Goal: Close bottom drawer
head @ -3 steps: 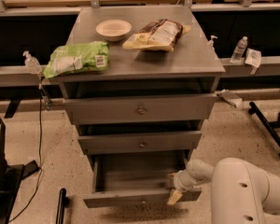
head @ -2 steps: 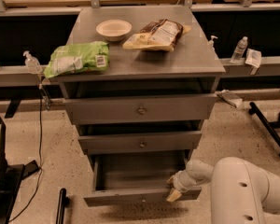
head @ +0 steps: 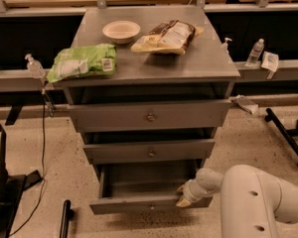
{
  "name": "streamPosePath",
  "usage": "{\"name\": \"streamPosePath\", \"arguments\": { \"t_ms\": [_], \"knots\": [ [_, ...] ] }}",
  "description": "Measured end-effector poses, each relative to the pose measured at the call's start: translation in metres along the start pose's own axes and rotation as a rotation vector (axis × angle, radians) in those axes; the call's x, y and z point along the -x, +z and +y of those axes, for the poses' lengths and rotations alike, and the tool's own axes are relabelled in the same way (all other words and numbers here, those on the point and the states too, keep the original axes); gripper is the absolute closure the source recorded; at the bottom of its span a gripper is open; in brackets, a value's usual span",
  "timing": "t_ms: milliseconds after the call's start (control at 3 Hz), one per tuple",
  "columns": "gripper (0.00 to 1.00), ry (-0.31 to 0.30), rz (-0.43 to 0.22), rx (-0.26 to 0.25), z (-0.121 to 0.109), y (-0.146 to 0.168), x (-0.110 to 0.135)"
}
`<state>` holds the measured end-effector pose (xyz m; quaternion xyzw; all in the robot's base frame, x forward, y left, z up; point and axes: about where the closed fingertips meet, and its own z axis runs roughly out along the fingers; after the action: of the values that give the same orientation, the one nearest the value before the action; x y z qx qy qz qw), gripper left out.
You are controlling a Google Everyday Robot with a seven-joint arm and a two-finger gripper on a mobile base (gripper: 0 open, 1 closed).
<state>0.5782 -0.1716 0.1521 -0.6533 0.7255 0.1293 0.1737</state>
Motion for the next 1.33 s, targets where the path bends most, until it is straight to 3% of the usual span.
{"name": "streamPosePath", "arguments": {
  "t_ms": [333, 667, 1000, 1333],
  "knots": [
    [0.66, 0.0, 0.0, 0.0, 0.0, -0.001, 0.0],
    [0.44, -0.014, 0.009, -0.006, -0.012, 0.002, 0.007],
    [0.19, -0.014, 0.009, -0.006, -0.011, 0.0, 0.007],
    [0.0, -0.034, 0.009, -0.018, -0.028, 0.005, 0.015]
  ]
}}
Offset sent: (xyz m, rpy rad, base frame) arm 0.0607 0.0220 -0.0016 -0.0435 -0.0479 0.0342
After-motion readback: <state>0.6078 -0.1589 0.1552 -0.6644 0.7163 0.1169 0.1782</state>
